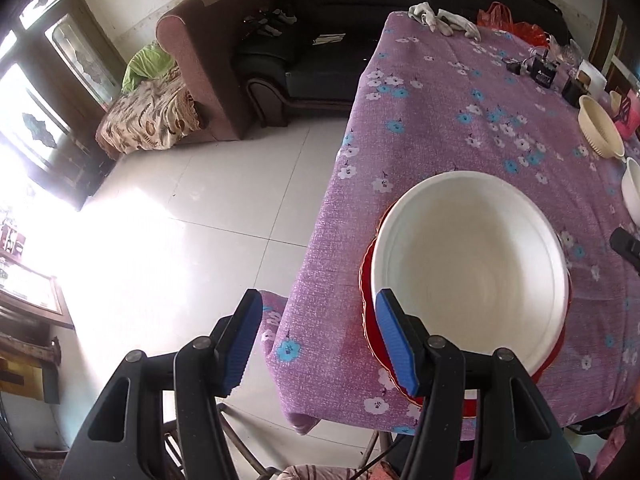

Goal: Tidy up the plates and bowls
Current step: 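Settle the large white bowl into the stack and open the left gripper, then move the left gripper to the beige bowl and grasp its rim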

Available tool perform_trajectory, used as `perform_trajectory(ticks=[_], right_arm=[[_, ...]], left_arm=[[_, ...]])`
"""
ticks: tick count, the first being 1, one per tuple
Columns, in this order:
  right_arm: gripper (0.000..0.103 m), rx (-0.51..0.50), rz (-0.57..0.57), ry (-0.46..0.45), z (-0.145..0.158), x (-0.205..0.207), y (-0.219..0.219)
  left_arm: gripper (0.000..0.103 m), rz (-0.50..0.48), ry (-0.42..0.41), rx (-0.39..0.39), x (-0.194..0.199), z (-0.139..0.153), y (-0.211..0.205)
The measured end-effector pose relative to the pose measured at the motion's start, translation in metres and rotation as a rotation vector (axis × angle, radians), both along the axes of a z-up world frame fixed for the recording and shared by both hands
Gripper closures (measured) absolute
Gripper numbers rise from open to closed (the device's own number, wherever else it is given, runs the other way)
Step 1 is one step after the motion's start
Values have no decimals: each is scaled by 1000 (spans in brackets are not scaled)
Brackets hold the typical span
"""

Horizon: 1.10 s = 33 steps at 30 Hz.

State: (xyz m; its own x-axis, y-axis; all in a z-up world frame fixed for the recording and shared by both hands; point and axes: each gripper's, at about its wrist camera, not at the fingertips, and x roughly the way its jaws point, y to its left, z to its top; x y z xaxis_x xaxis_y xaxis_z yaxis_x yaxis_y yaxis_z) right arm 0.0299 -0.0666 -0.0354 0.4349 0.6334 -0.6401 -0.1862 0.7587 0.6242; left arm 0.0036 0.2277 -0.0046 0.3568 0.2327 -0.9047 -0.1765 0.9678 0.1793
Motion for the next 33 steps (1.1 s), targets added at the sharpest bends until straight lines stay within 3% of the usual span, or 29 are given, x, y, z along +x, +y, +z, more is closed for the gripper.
perform_trajectory(ticks=[17,22,26,29,31,33], right_arm=[[91,16,-46,-12,7,-2,-24],[91,16,-82,-38,18,2,-49],[91,4,-144,-66,32,9,-88],[92,8,-207,-82,41,15,-128],[92,12,-252,-96,48,19,-157],[92,20,-291,-109,57,23,-185]], left_arm=[[45,-36,53,-73,9,-15,-11],[45,-30,13,-59,0,18,-6],[45,-54,-70,-104,1,63,-22],[39,-109,-126,-237,3,94,-60],[29,-148,-161,-307,5,109,-89],[25,-212,-202,-347,11,123,-131]])
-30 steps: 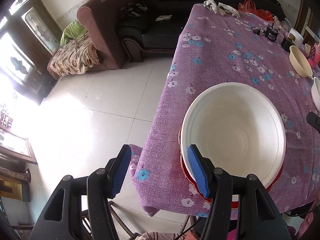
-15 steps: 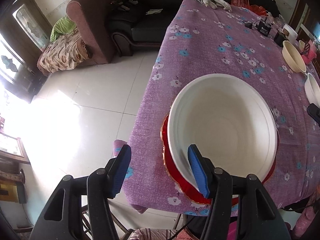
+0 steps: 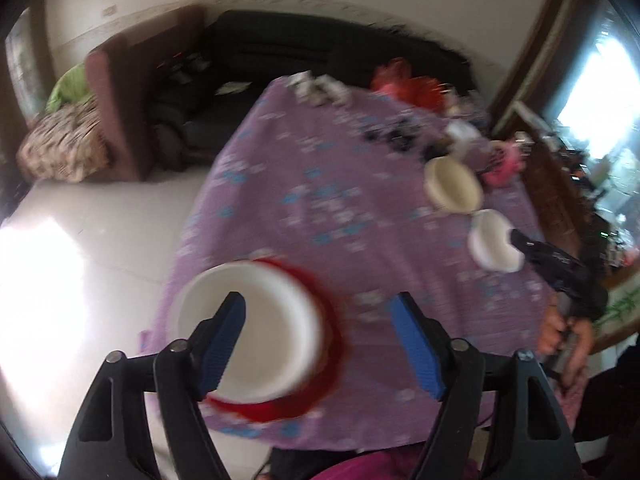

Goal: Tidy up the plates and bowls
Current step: 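Move the left gripper to the beige bowl and grasp its rim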

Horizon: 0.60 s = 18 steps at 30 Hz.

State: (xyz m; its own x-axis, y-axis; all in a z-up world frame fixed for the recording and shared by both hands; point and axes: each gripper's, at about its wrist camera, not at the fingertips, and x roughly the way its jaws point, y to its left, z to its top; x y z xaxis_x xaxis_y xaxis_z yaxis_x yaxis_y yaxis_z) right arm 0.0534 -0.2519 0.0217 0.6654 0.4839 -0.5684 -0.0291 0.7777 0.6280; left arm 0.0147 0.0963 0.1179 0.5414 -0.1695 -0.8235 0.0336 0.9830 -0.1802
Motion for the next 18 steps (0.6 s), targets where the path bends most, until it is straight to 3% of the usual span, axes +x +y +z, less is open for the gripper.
perform_trajectory(ticks=[3,7,14,18], right_arm=[[92,15,-35,-22,15,7,-37],[92,21,-62,-41,34,21,-75],[86,37,-44,2,36,79,-116],[83,61,-11,83,9,129,-126]], left_arm=[[24,-79,-35,-78,19,11,-62],[21,-107,-55,-169,62,13,-130],[21,92,-100,-73,165,-26,-196],[21,151,-17,-70,215,-72,-209]])
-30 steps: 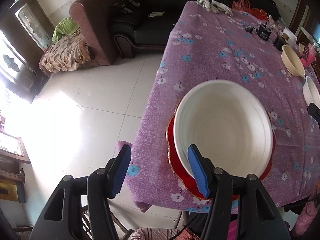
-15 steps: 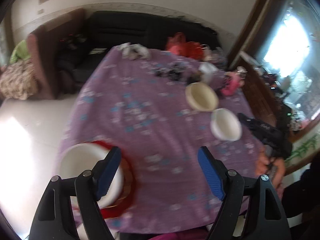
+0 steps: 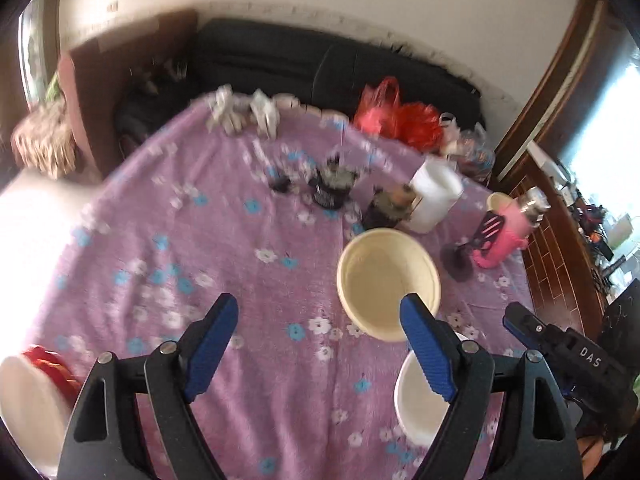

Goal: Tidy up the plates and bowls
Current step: 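Move the left gripper to the beige bowl and grasp its rim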

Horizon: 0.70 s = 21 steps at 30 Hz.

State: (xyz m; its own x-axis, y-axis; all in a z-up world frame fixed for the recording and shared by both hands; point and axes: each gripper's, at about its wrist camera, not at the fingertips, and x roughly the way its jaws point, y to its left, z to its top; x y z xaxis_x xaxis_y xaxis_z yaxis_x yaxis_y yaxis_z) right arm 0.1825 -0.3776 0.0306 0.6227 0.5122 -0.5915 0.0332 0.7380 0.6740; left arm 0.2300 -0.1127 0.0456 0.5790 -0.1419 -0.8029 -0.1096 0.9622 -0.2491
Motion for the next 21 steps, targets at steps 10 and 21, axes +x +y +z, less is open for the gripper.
perform_trajectory(ticks=[10,21], right_arm=[[82,5,-8,134,-62,73,-25],[81,19,24,165,-97,87,-19]], left_arm=[[21,-12,97,-135,55,-62,-5],[21,-44,134,-296,70,-87,0]])
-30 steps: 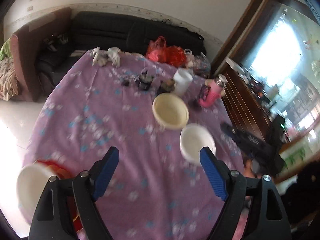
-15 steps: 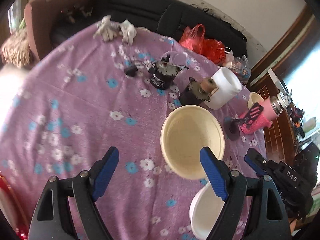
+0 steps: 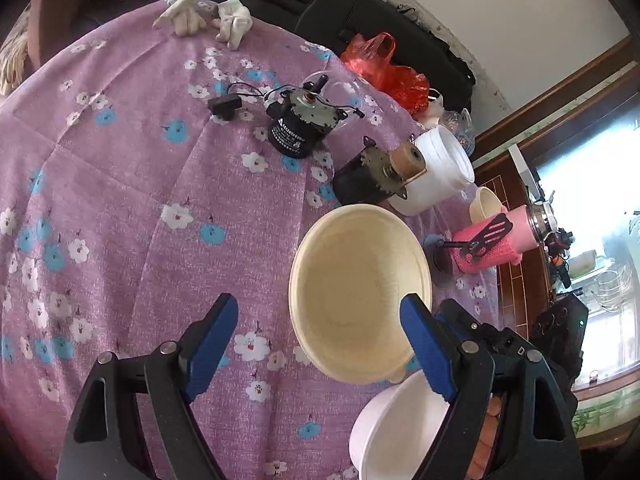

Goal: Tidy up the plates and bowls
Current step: 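Move the left gripper to the beige bowl and grasp its rim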

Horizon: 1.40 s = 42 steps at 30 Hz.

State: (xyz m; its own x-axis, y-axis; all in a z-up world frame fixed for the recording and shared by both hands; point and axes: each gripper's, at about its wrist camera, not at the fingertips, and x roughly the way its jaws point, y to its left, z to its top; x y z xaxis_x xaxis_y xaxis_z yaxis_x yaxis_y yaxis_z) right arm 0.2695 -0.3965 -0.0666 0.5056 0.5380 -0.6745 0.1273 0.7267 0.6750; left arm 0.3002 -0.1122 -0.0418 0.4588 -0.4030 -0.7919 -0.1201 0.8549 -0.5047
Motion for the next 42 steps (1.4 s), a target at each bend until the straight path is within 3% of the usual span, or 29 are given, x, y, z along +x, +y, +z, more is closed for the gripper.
perform_trajectory(ticks=[2,8,15,19,25,33,37,42], right_arm=[[81,-5,-1,-5,1,-1,-1],[81,-7,-8,-1,0,-1,-1],[81,-6,4,19,-9,4,6],[81,-6,10,19,-10,5,10],[81,0,9,18,-12,7,11],[81,8,6,17,-13,7,11],[81,8,4,16,-13,7,12],[81,7,0,18,-13,6,10]], left_arm=[[21,-3,5,-3,3,-5,-2],[21,-51,61,-119,13,-28,-9],[26,-55,11,-73,12,-19,-11],[42,-71,24,-85,15,-24,-12],[56,-82,29,-76,15,-28,-15],[56,-67,15,-62,15,-25,-11],[65,-66,27,-65,16,-29,-11],[68,-63,20,-62,16,-28,-11]])
